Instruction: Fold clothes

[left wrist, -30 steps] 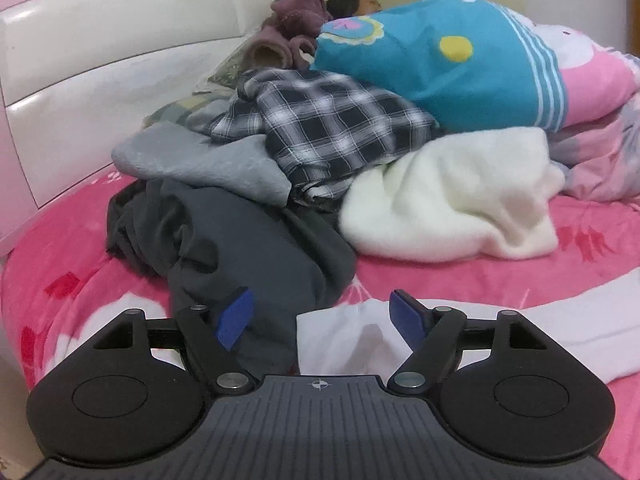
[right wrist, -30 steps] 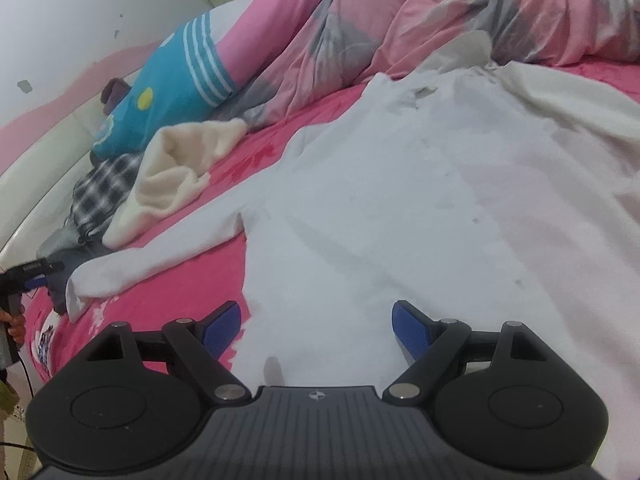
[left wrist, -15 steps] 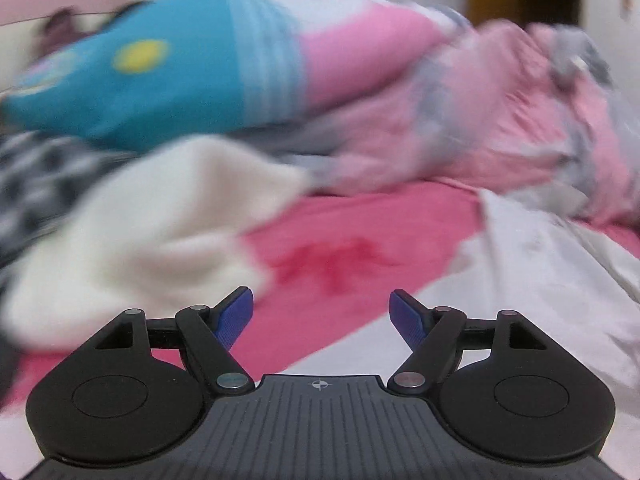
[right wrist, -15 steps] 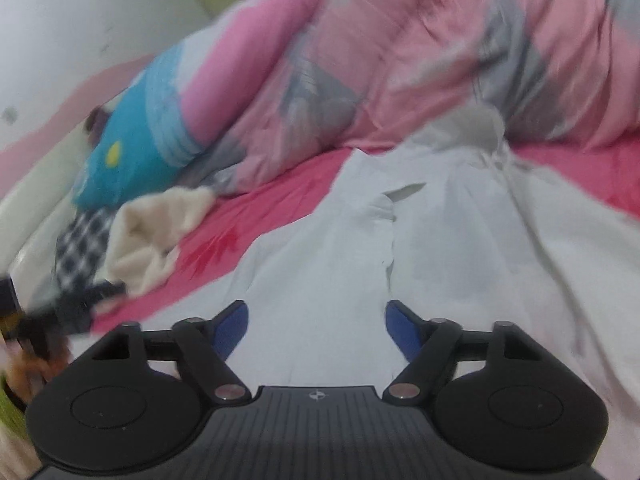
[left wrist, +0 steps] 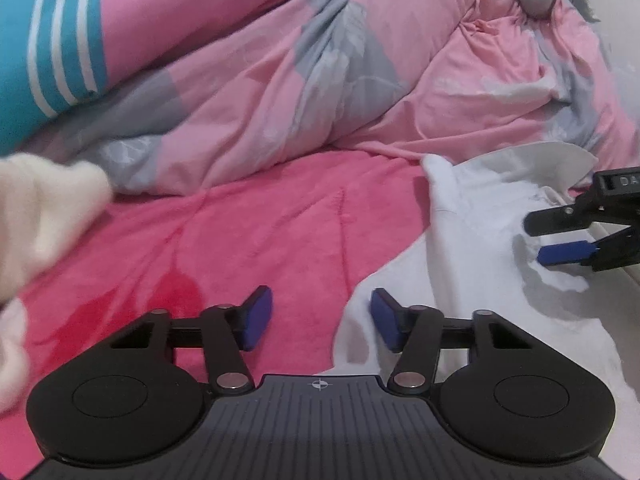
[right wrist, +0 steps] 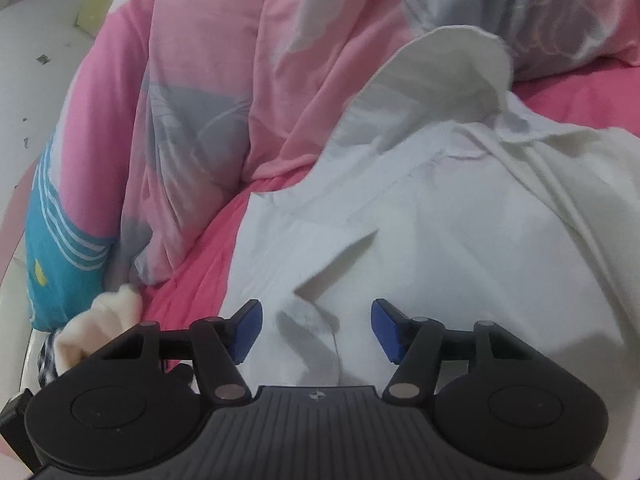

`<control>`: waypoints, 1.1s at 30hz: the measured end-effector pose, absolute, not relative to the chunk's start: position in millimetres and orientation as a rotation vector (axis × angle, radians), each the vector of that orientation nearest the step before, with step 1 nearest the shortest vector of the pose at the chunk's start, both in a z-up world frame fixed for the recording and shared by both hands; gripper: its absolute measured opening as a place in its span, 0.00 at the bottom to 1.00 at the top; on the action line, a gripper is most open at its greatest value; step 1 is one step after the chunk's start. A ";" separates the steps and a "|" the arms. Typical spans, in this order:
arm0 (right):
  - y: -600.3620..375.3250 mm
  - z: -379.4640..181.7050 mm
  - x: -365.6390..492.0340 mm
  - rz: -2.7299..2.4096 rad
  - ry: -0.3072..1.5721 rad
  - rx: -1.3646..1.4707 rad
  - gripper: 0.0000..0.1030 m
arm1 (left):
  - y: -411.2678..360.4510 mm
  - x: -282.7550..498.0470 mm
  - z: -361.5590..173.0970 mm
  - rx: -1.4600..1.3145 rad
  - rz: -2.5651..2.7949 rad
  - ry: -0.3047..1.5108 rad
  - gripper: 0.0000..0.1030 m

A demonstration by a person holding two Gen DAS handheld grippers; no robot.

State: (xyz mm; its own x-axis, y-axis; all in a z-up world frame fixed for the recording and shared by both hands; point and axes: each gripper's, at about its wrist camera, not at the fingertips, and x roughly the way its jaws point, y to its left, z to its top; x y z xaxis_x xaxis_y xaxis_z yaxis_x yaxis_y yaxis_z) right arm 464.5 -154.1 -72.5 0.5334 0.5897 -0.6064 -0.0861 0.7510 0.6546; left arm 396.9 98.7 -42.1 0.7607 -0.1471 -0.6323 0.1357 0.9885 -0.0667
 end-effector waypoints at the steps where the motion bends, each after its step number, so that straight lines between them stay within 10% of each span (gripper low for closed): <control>1: -152.6 -72.8 466.3 0.443 0.925 0.611 0.55 | 97.4 400.0 -43.0 -0.022 -0.164 0.686 0.52; 4: -148.3 -74.3 471.0 0.460 0.911 0.605 0.38 | 93.4 400.0 -45.6 -0.007 -0.198 0.658 0.47; 9: -144.5 -75.9 469.8 0.471 0.875 0.557 0.07 | 83.0 398.4 -51.1 0.035 -0.236 0.638 0.02; 19: -144.5 -71.8 463.7 0.444 0.793 0.478 0.01 | 98.1 404.7 -52.4 -0.062 -0.149 0.612 0.00; 28: -154.9 -82.5 466.3 0.380 0.815 0.508 0.05 | 106.6 407.3 -55.1 -0.105 -0.137 0.638 0.12; 33: -182.0 -64.2 455.1 0.355 0.823 0.583 0.18 | 120.5 401.0 -42.3 -0.189 -0.081 0.626 0.55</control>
